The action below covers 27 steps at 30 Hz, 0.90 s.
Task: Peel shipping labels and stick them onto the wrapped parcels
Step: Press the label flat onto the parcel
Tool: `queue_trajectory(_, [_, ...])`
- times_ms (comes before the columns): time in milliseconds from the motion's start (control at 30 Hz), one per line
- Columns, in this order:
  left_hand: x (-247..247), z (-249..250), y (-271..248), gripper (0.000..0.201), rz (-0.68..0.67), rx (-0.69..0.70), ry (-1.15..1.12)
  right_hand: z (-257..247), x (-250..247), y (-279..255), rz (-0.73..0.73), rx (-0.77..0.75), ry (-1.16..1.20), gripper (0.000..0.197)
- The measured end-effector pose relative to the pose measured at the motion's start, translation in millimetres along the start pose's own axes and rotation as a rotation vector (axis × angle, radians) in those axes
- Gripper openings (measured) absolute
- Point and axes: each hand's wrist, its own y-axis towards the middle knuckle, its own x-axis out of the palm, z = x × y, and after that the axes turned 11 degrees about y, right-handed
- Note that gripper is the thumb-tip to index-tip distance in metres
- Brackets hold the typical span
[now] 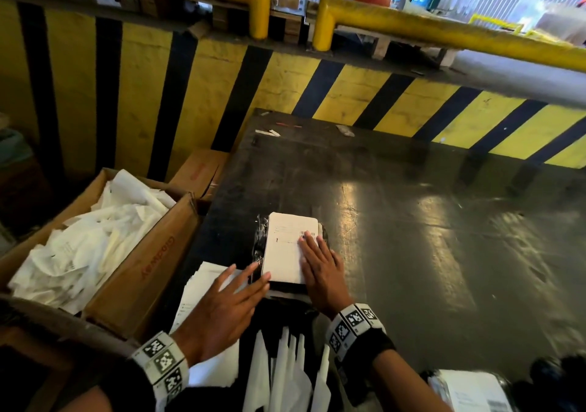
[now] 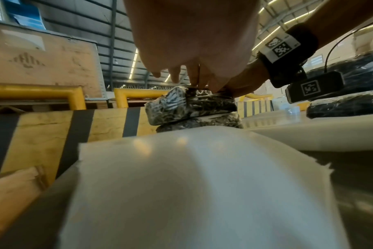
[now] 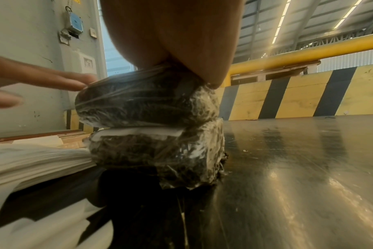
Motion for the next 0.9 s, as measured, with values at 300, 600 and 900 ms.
queue_trajectory(300, [-9,-9,65,0.056,0.034,-0.107,-0.223,1,2,-1,0.028,-0.017,-0.004,0.092])
queue_trajectory(600, [15,-46,57,0.059,-0.049,-0.113,-0.221,3,5,-1,0.042,-0.039,0.023,0.091])
queue_trajectory(900, [-9,-43,95,0.069,-0.007,-0.116,-0.28,1,6,0,0.048,-0.028,-0.016,0.065])
